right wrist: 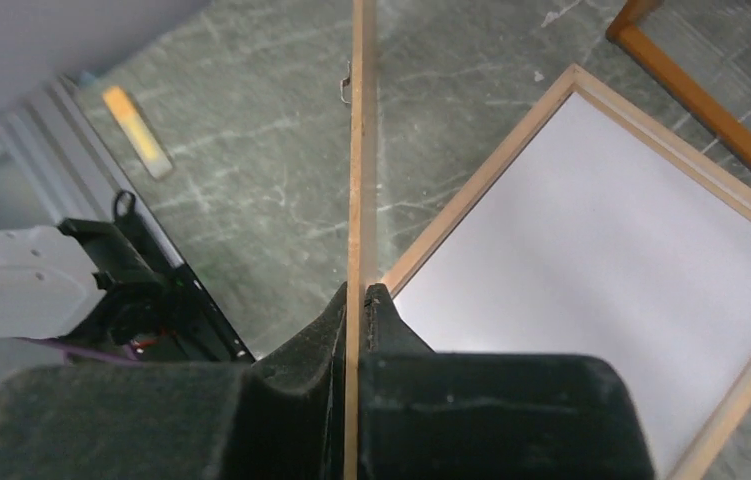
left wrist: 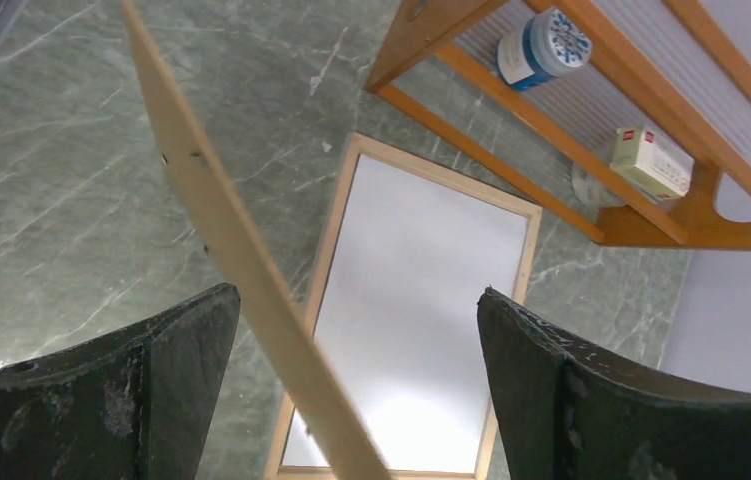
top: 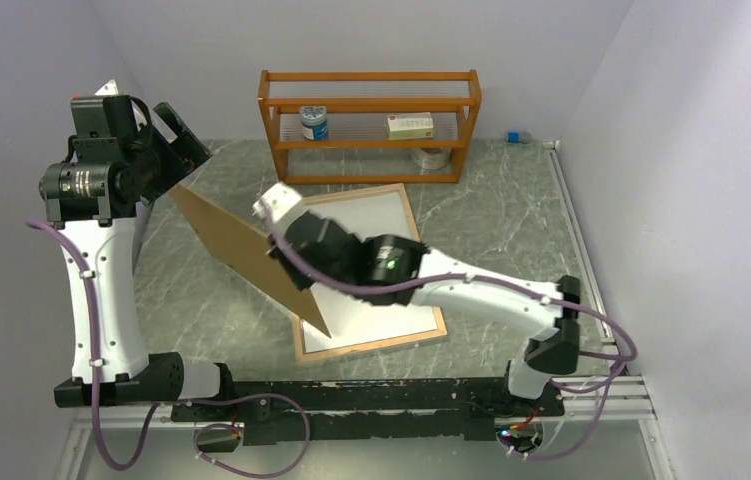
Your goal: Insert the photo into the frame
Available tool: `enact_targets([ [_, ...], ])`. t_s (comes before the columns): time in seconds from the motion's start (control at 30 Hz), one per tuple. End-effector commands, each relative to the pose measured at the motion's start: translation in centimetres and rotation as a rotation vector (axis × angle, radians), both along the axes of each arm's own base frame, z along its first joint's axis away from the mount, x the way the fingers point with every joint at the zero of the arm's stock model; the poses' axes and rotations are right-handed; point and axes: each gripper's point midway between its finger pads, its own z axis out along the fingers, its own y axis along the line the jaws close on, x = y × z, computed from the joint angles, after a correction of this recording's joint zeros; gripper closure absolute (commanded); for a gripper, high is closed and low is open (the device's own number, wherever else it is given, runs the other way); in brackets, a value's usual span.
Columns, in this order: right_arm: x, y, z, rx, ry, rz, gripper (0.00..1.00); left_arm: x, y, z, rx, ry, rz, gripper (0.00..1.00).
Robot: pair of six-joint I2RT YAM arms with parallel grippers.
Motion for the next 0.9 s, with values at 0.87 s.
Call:
enact_targets([
  [0.87,5.9,-12.1,11.5,0.981,0.400,0.073,1.00,-3.2,-5.1,-7.3,-0.278,0.065,-0.113,0.06],
])
